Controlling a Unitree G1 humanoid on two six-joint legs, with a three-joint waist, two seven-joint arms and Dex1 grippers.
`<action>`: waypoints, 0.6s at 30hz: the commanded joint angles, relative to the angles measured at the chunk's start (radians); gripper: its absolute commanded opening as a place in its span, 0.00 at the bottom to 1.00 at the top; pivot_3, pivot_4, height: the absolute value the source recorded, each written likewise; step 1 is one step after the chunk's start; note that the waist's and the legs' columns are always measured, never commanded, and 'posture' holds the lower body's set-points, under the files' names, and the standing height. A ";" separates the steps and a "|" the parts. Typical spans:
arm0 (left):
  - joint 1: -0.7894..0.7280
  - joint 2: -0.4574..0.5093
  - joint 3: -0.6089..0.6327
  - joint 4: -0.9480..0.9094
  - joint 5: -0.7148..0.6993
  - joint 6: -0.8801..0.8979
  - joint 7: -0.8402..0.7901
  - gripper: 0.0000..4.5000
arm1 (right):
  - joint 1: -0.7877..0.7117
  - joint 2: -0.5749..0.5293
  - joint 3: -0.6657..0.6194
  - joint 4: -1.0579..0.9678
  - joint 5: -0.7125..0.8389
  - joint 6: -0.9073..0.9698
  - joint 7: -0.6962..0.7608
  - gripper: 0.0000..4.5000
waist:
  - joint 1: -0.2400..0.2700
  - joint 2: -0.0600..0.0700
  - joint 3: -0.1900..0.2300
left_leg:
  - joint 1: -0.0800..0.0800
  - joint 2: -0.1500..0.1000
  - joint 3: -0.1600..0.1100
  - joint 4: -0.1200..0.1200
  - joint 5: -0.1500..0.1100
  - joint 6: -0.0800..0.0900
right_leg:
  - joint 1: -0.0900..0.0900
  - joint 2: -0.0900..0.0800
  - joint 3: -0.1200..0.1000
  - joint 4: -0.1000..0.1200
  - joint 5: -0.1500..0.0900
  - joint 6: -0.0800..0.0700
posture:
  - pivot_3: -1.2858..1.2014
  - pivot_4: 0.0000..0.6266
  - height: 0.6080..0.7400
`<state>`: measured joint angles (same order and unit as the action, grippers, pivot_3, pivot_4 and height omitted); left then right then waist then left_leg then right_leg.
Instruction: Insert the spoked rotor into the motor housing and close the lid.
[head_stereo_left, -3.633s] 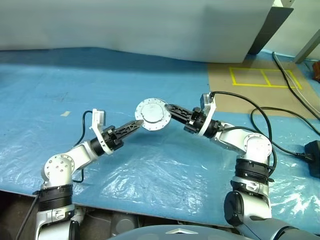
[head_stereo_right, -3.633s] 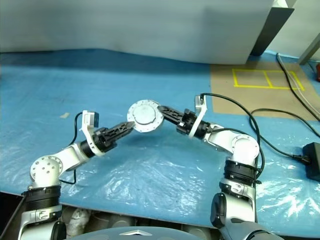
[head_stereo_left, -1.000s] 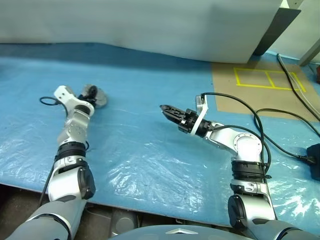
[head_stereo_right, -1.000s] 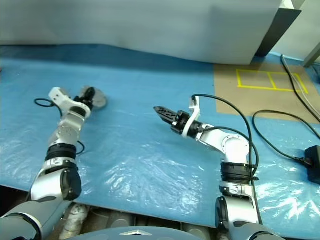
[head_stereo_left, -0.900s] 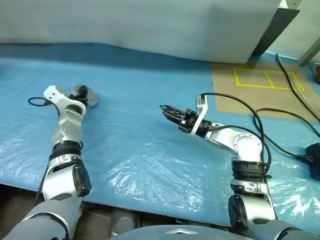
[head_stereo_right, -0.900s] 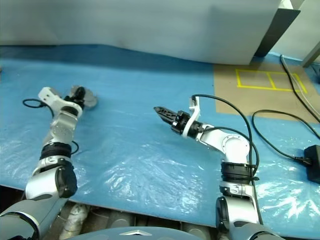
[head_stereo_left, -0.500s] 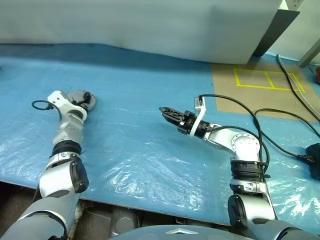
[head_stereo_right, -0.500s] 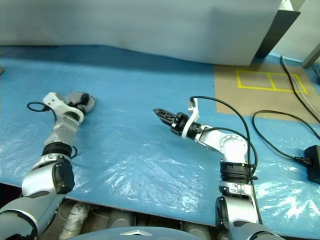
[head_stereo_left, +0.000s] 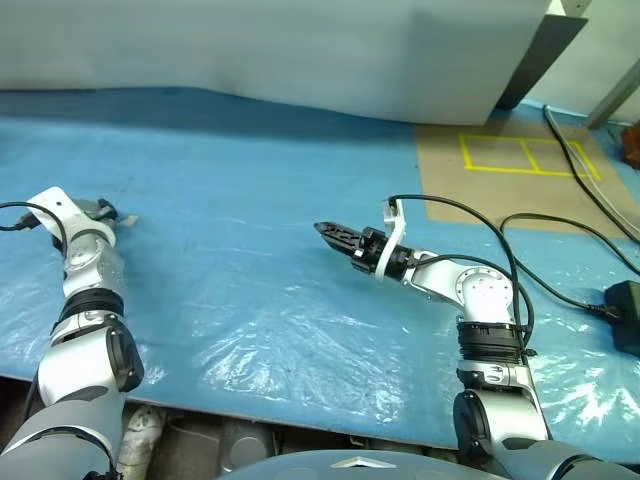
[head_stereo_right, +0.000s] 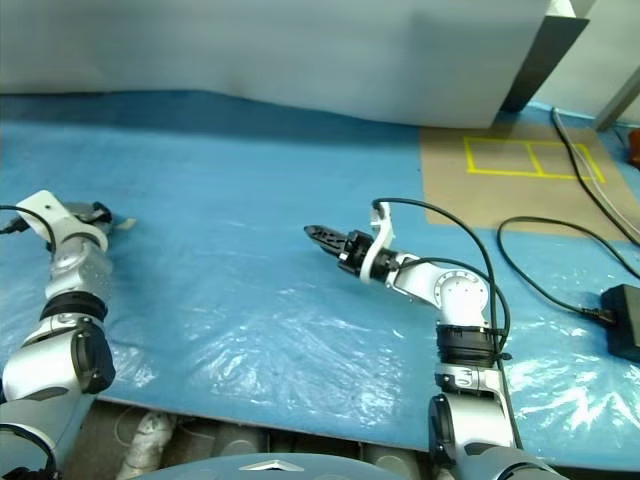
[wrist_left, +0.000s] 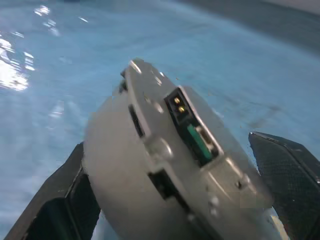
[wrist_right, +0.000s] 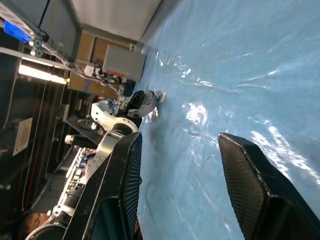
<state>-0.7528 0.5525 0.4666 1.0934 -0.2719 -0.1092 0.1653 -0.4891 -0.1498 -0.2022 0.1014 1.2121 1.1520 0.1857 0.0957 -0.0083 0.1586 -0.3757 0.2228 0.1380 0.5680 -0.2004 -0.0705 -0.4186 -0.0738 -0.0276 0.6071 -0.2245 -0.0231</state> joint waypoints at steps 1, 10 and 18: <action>-0.017 0.034 -0.019 0.006 0.033 -0.032 -0.013 0.99 | -0.018 0.007 -0.001 -0.009 -0.009 -0.001 0.030 0.55 | 0.009 0.000 0.000 | 0.000 0.000 0.000 0.000 0.000 0.000 | 0.000 -0.001 -0.001 0.000 0.000 0.000 | 0.52 0.24 1.00; -0.007 0.020 0.014 0.002 -0.001 0.000 -0.027 0.99 | -0.022 0.011 0.012 0.001 -0.068 0.010 0.071 0.55 | 0.009 0.000 0.000 | 0.001 0.000 0.000 0.004 0.000 0.000 | 0.001 -0.001 0.001 0.004 0.000 0.000 | 0.52 0.24 1.00; 0.048 0.099 -0.078 -0.026 0.178 -0.062 0.211 0.99 | -0.020 0.009 0.019 -0.001 -0.103 0.020 0.100 0.55 | -0.003 0.000 0.000 | 0.001 0.000 -0.001 0.003 0.000 0.000 | 0.000 0.000 0.001 0.003 0.000 0.000 | 0.52 0.24 1.00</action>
<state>-0.7114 0.6140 0.4128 1.1037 -0.1458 -0.1461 0.3317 -0.4969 -0.1470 -0.1837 0.1092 1.1031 1.1674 0.2683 0.0925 -0.0086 0.1584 -0.3745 0.2233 0.1372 0.5710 -0.2004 -0.0707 -0.4184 -0.0740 -0.0270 0.6106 -0.2245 -0.0231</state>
